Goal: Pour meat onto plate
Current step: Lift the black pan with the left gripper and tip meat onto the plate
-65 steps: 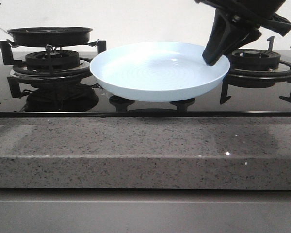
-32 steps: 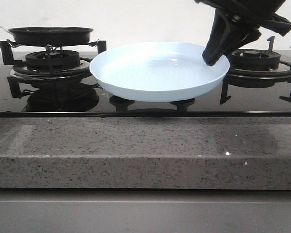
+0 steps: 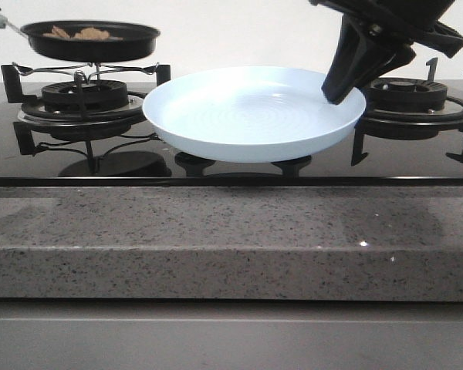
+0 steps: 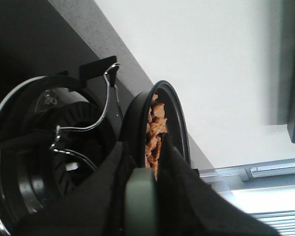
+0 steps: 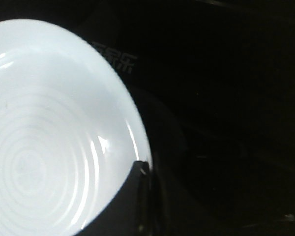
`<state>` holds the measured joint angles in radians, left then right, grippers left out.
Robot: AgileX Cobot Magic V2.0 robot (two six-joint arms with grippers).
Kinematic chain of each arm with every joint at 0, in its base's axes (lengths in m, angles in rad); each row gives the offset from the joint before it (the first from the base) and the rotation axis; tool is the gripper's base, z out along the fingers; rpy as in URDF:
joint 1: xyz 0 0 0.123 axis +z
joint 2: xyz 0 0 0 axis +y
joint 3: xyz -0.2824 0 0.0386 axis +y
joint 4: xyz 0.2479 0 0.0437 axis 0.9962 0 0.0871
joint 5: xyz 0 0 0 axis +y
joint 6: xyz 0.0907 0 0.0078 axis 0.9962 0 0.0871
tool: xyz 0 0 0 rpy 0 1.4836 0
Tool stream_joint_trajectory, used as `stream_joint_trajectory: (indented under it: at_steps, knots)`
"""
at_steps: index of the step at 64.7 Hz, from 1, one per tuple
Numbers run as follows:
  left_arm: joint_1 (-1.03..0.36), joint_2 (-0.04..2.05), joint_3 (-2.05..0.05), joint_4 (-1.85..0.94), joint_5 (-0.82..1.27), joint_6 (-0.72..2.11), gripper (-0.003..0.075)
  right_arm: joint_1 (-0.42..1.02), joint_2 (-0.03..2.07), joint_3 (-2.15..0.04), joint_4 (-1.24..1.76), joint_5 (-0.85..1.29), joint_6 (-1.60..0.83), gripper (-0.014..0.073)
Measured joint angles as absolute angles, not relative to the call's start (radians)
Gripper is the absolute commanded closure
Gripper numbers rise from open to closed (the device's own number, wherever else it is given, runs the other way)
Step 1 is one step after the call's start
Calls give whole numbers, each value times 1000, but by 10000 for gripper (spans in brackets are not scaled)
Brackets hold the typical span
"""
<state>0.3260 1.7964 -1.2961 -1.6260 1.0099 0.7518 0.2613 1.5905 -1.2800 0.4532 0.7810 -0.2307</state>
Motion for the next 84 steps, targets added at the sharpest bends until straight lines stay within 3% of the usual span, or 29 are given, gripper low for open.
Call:
stream_joint_trajectory:
  at_steps: [29, 48, 67, 84]
  knots:
    - [285, 1500, -1190, -1642, 1004, 861, 741, 261, 1591, -1280, 455, 781, -231, 707]
    - [127, 1331, -1038, -1642, 888, 967, 741, 261, 1591, -1280, 455, 781, -231, 707]
    - [-69, 1320, -1021, -1638, 780, 1119, 741, 261, 1591, -1280, 455, 781, -231, 707]
    - [-161, 1307, -1019, -1644, 712, 1318, 741, 261, 1591, -1280, 455, 781, -231, 707]
